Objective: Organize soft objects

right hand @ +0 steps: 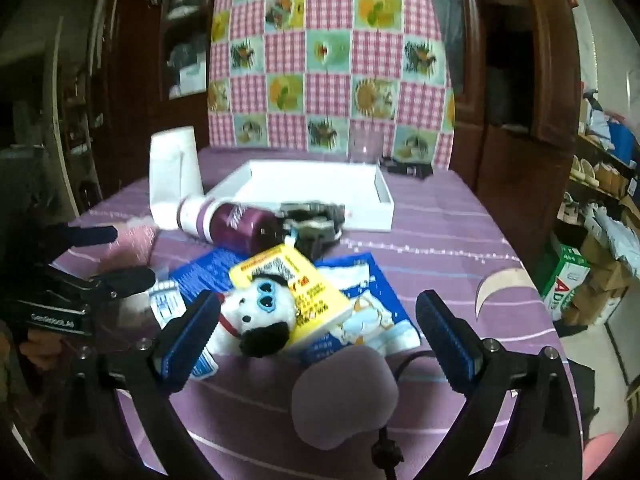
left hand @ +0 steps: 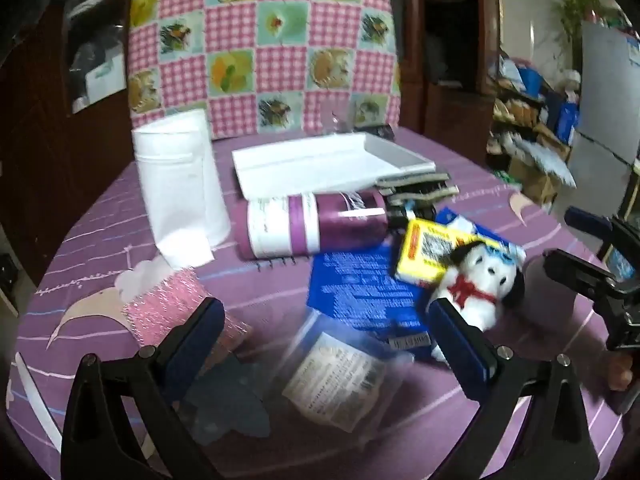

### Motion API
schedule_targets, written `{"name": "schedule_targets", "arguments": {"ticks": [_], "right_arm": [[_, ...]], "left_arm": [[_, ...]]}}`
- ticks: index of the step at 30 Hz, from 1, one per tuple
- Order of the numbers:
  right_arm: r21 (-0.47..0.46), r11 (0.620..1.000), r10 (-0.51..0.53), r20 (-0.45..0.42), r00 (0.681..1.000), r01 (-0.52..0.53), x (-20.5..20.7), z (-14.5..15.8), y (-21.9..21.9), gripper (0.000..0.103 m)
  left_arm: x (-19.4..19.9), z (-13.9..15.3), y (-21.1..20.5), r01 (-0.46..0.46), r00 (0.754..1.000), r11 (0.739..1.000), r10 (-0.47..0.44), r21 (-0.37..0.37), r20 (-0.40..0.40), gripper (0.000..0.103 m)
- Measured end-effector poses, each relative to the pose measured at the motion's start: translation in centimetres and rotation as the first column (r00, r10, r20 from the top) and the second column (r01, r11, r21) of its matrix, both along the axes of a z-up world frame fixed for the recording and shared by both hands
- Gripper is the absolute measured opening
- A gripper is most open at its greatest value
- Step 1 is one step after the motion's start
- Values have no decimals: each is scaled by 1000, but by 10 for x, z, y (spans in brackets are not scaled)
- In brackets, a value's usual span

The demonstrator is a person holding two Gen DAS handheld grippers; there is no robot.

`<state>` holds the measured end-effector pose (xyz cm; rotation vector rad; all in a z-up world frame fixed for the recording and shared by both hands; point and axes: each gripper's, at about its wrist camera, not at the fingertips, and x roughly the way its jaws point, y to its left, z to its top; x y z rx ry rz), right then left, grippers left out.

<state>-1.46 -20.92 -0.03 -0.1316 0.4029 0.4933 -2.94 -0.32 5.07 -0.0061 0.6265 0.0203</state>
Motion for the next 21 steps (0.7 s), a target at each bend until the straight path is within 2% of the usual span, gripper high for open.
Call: {"name": "schedule_targets", "arguments": {"ticks": [2, 7, 14, 21], "right_arm": [[25, 1000, 17, 3, 1000, -17, 0, 1, -2, 98], [38, 999, -37, -18, 999, 38, 6, -3, -4, 98], [-25, 998, -53, -4, 999, 52, 3, -5, 2, 98], [-18, 998, -68, -8, 998, 68, 3, -4, 0, 98]], "left_arm": [[0, 2, 5, -33, 999, 999, 33, -12, 21, 103], [-4, 1, 13, -72, 997, 996, 73, -52, 24, 103], [-1, -4, 9, -59, 998, 998, 59, -21, 3, 103], [-3, -3, 9, -51, 999, 998, 51, -31, 6, 103]]}}
